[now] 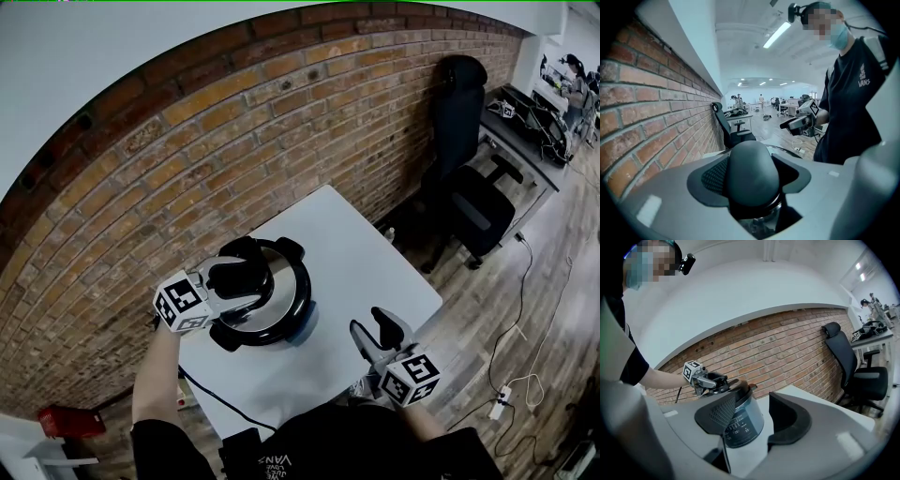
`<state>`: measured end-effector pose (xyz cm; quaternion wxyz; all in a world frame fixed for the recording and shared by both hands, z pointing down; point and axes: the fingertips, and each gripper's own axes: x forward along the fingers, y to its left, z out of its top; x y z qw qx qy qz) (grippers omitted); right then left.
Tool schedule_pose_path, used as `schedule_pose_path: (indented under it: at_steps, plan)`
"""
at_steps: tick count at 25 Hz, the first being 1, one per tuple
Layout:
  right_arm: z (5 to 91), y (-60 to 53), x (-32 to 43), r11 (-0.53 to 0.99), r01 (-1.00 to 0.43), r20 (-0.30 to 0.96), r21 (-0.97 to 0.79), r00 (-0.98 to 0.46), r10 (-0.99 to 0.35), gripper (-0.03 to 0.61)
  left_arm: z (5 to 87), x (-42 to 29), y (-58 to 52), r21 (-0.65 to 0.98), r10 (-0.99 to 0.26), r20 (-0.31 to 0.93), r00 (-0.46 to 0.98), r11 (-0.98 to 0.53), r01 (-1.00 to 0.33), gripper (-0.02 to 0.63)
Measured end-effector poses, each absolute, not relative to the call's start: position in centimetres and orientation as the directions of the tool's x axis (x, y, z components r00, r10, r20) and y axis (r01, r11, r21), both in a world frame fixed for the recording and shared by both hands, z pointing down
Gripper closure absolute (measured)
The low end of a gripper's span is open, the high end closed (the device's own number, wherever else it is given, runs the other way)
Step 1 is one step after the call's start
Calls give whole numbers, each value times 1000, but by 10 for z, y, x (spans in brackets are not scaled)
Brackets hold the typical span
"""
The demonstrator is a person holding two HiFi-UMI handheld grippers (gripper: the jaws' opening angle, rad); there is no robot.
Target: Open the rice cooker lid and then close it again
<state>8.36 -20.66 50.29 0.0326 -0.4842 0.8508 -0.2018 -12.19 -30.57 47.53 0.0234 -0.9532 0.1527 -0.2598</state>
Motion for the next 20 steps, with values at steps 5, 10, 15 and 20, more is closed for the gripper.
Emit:
schedule_pose_path:
  at_steps: [5,10,15,20]
  plan:
    - [504,-205,85,445,-812,140,-378,-525,-839,362,474,-122,-305,-108,-294,470,832,-955,-276,330]
    - [503,-204,89,439,-816,137,-378,-518,-845,362,463,-123,-307,-101,-330,434,838,-942,-319,333]
    - [505,-204,85,447,-808,140,-384,-529,-837,362,470,-119,-307,-120,-316,470,824,-948,-295,331]
    - [503,-204,82,449,-806,135,-386,-531,-837,362,474,-120,-307,-135,-317,452,834,-948,-287,330]
